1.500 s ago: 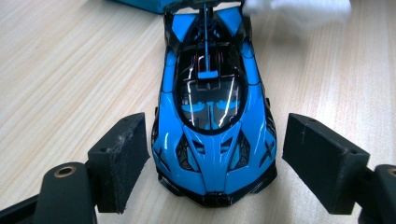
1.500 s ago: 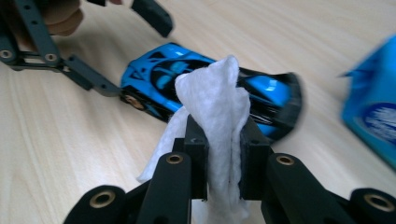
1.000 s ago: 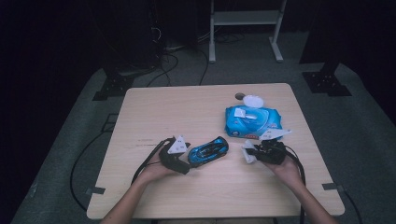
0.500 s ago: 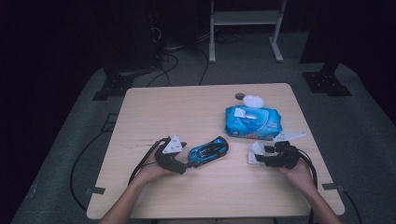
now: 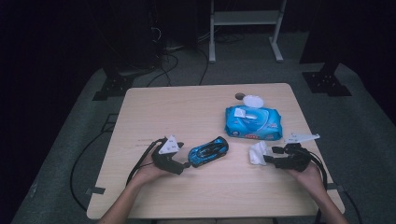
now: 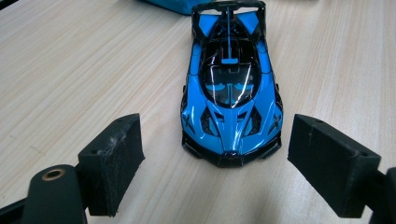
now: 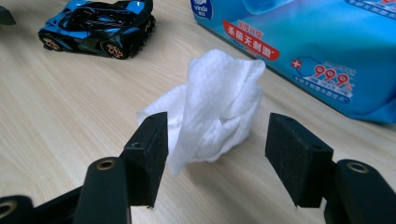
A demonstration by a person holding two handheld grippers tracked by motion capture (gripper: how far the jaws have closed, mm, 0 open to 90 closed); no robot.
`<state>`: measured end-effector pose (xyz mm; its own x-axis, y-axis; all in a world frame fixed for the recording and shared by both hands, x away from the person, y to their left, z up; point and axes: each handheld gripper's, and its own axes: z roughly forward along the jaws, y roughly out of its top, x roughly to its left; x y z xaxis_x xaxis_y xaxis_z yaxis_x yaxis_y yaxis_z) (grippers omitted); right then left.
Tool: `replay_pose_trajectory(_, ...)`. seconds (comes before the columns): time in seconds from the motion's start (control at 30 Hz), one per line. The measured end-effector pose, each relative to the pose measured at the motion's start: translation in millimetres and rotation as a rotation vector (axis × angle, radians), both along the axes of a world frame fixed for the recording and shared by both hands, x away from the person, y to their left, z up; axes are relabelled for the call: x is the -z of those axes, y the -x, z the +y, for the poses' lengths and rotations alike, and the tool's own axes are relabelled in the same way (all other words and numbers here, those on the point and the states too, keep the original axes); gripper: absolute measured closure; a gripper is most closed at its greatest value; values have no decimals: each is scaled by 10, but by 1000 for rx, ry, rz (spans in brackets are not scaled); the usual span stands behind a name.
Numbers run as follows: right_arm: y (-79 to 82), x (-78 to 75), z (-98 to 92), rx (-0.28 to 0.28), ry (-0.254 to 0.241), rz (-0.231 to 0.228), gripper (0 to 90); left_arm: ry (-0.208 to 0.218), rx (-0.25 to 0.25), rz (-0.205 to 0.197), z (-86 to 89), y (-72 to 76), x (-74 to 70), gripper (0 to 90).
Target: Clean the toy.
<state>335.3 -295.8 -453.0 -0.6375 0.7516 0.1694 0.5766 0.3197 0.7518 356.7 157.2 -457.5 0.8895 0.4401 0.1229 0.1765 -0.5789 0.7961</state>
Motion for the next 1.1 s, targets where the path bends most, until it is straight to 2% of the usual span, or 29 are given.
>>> replay_pose_trajectory(0.27, 83, -2, -124, 9, -18, -11, 372, 3, -22, 3, 108, 42, -12, 168)
replay_pose_trajectory(0.43, 122, 10, -168, 15, -20, -12, 372, 21, -38, 6, 172, 70, -7, 164)
replay_pose_trajectory(1.1, 264, 59, -234, 20, -44, -27, 339, 21, -99, 12, 486, 291, 48, 139)
